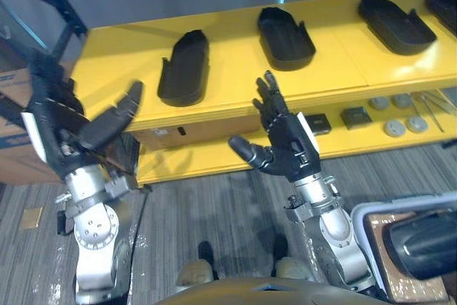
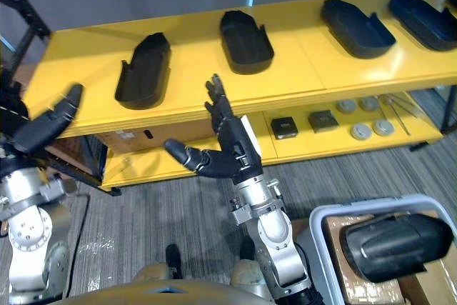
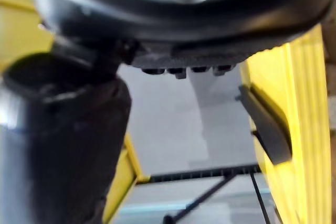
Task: Walk over and take three plastic housings, then place them on the shelf
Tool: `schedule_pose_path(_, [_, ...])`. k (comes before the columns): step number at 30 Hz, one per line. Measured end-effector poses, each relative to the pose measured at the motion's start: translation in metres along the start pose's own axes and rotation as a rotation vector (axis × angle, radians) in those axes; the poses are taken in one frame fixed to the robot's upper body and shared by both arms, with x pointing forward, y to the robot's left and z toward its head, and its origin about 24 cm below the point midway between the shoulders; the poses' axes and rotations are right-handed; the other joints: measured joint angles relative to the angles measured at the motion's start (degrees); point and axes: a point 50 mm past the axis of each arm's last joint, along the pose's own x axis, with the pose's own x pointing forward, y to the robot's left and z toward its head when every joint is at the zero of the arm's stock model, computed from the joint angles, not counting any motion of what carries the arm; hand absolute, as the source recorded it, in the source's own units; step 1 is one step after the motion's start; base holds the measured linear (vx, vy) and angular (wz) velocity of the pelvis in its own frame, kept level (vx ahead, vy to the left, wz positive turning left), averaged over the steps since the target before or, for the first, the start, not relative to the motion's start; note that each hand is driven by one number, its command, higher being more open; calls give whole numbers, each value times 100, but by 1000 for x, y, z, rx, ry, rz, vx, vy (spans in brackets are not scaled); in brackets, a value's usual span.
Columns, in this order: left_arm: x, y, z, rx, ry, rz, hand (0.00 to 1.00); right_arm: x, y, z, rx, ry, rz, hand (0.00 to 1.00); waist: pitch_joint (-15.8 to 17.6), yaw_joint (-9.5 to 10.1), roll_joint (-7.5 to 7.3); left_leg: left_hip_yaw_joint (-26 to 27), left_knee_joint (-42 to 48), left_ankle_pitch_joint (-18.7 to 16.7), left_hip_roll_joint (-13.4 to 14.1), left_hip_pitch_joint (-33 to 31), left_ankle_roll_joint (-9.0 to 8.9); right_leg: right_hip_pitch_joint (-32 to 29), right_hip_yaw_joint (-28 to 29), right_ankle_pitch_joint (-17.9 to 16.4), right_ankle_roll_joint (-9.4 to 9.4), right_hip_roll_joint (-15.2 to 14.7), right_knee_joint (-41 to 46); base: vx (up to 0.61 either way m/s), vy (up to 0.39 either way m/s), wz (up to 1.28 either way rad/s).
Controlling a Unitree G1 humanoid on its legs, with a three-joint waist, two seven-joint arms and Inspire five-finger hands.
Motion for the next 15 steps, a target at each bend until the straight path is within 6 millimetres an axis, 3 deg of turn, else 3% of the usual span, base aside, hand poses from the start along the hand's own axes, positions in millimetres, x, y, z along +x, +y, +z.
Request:
schedule_pose_path(6, [-28, -8, -21, -15, 168, -168, 100, 29, 7, -13, -26, 25, 152, 100, -57, 252, -57, -354, -14, 86, -47, -184, -21, 42, -352, -20, 2, -31, 0, -24, 5, 31])
schedule_pose_path(12, [-41, -5, -40, -161, 303, -134, 100, 56, -10, -47, -79, 172, 112, 100, -20, 582, -4, -732, -119, 302, -79, -439, -60, -48, -735, -61, -16, -36, 69, -20, -5, 33])
schedule_pose_path(15, [-46, -4, -43, -197, 326, -127, 100, 72, -18, -44, -145, 163, 96, 100, 174, 692, 71, -872, -86, 341, -98, -525, -51, -131, -830, -136, -48, -74, 258, -24, 5, 24])
